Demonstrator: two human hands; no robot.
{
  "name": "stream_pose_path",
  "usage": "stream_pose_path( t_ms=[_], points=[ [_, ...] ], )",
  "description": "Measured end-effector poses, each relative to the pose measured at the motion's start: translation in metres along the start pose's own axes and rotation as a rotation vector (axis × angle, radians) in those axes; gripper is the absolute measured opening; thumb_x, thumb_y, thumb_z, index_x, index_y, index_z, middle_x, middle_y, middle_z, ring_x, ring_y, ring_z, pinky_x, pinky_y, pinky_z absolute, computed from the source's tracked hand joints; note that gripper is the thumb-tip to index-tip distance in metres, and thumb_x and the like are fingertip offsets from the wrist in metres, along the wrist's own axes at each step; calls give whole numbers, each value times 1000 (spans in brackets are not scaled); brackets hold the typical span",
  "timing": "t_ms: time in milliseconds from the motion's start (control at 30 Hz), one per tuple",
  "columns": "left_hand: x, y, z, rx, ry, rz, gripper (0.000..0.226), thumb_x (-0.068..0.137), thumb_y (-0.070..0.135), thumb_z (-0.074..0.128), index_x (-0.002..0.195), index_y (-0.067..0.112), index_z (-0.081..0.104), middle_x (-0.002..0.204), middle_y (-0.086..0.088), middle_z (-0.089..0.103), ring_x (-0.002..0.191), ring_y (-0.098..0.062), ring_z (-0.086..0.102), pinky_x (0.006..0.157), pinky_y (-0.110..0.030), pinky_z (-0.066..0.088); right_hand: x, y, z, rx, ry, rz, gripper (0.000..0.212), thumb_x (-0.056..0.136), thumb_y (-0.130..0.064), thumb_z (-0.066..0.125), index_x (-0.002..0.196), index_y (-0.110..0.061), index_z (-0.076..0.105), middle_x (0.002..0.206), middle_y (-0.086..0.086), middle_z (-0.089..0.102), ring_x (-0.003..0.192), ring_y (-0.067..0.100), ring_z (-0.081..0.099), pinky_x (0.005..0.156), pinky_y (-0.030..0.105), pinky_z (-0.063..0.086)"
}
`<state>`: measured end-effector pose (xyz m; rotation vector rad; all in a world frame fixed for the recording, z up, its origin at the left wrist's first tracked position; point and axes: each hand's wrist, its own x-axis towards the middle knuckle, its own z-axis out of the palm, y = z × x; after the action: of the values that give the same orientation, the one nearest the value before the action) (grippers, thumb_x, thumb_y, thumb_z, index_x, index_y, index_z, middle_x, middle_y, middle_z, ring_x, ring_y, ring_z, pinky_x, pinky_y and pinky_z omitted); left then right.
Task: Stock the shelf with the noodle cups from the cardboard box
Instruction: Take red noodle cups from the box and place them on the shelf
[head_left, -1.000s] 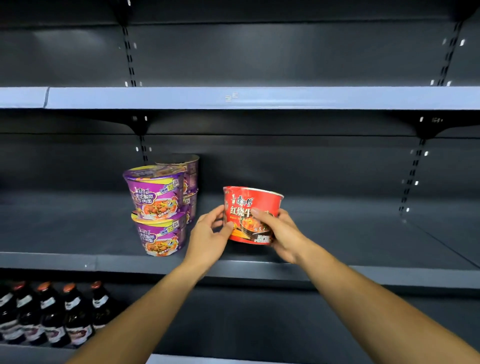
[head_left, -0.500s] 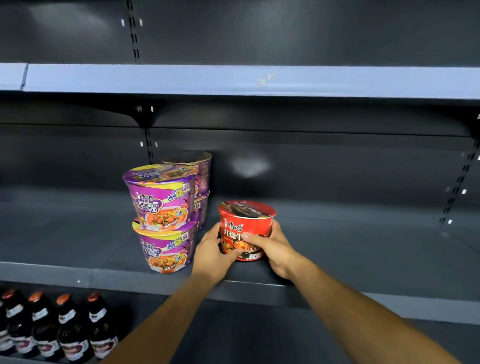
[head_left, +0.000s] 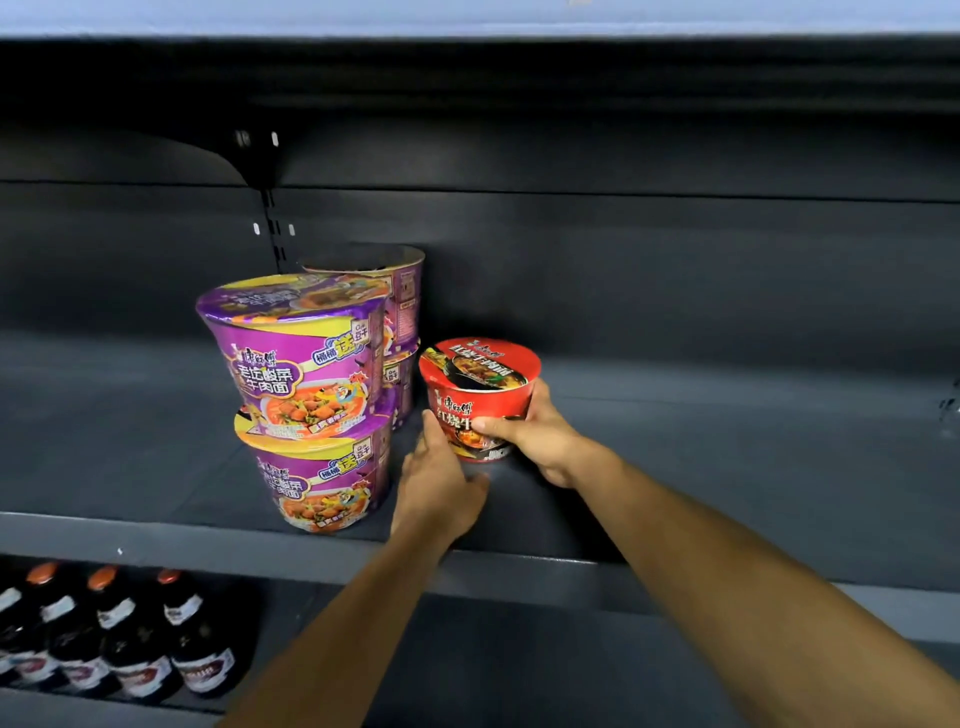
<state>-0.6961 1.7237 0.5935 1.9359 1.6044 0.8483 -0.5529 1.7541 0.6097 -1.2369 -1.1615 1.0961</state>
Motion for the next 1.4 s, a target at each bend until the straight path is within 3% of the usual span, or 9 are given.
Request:
stream_pose_path(
  t_ms=[267,500,667,767,833,1000,1100,1233,1400],
  points=[
    [-15,7,-2,94,166,134,66,91,20,54,148,12,22,149,-5,35,141,-21,22,114,-27,18,30,-2,2,11,-23,19,86,71,0,78,138,-16,26,128,8,55,117,23,55,97,36,48],
    [-16,7,-1,94,229,151,38,89,18,52,126,16,43,127,-1,53,129,-18,33,104,-29,33,35,-9,-1,69,-84,42,78,73,9,72,134,-13,29,120,8,58,107,20,59,85,31,50],
    [-19,7,-3,127,261,142,32,89,18,51,121,17,47,120,-1,56,120,-19,38,99,-31,39,30,-9,-2,69,-41,91,110,52,-2,83,143,-13,22,129,12,56,114,24,57,93,35,48],
    [-21,8,-3,170,315,162,25,86,14,51,111,13,53,106,-6,62,108,-25,46,92,-39,44,9,-12,-10,12,63,165,111,71,-2,79,151,-12,2,145,12,41,130,25,43,99,31,36],
    [-23,11,-2,214,348,182,19,83,10,53,101,9,58,95,-13,64,99,-32,50,83,-42,45,-11,-12,-17,-46,159,188,92,78,-4,74,150,-8,16,145,13,39,132,25,40,100,29,35],
    [-31,24,-5,529,349,299,21,65,7,73,80,4,59,72,-19,61,72,-36,57,58,-39,49,-75,-15,-45,-148,222,168,10,91,-8,58,101,-9,61,85,4,62,71,11,56,58,18,46],
    [-38,35,-5,651,376,376,22,65,8,77,77,2,59,69,-20,58,66,-36,55,54,-39,46,-119,-19,-70,-205,215,127,21,95,-7,51,78,-17,59,70,0,60,51,5,49,42,14,38],
    [-74,70,5,365,293,439,12,86,18,64,80,8,63,73,-16,64,73,-37,61,60,-39,48,-176,-29,-97,-139,161,135,18,94,-9,53,78,-14,62,64,0,55,36,2,38,35,15,26],
    [-142,106,46,157,-81,597,26,86,38,53,72,18,62,58,-5,61,65,-34,61,59,-37,50,-241,-20,-125,-163,50,274,18,94,-20,57,78,-15,64,57,-1,50,34,3,26,36,14,13]
  ],
)
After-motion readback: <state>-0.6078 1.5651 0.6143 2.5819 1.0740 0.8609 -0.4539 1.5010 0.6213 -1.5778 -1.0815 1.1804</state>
